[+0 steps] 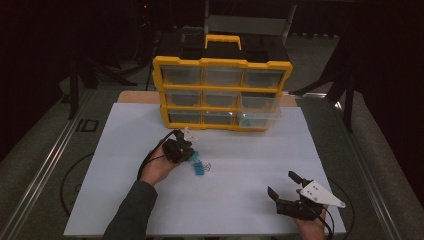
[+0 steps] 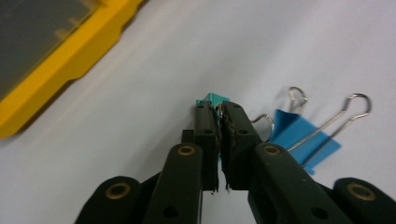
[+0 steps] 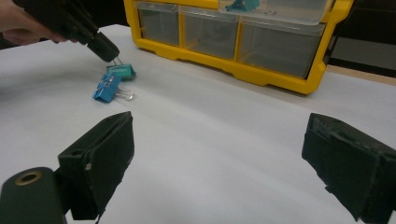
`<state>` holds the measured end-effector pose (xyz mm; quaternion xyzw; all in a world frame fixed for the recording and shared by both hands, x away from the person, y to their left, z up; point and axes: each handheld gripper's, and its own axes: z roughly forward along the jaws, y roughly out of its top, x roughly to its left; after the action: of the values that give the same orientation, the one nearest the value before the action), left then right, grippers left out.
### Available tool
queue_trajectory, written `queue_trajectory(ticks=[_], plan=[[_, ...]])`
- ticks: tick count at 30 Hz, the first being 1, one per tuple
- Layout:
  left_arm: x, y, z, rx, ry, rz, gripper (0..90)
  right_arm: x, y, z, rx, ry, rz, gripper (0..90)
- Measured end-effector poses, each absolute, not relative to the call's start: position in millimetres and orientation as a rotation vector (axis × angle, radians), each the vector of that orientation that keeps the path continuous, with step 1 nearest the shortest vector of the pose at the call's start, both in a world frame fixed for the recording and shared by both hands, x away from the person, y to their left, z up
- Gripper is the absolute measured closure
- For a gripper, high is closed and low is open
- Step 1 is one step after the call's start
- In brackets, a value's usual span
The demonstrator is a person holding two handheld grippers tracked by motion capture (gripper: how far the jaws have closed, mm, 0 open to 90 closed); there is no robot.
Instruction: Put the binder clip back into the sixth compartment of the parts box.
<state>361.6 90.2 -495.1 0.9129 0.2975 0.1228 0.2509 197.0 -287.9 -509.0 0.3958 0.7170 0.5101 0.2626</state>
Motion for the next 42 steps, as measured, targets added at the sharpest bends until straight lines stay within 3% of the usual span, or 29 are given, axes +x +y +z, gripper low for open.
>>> queue_trajectory(ticks=[14,42], plan=[[365.1,99.2,-485.5,2.431,0.851,0.315,89.7,197.2,-288.1,-509.1,1.077,1.939,1.373,9.3],[375.3,105.0,-428.0,2.292,0.856,0.225,89.6,197.6,-288.5,-509.0,1.08,1.929,1.395,9.1]])
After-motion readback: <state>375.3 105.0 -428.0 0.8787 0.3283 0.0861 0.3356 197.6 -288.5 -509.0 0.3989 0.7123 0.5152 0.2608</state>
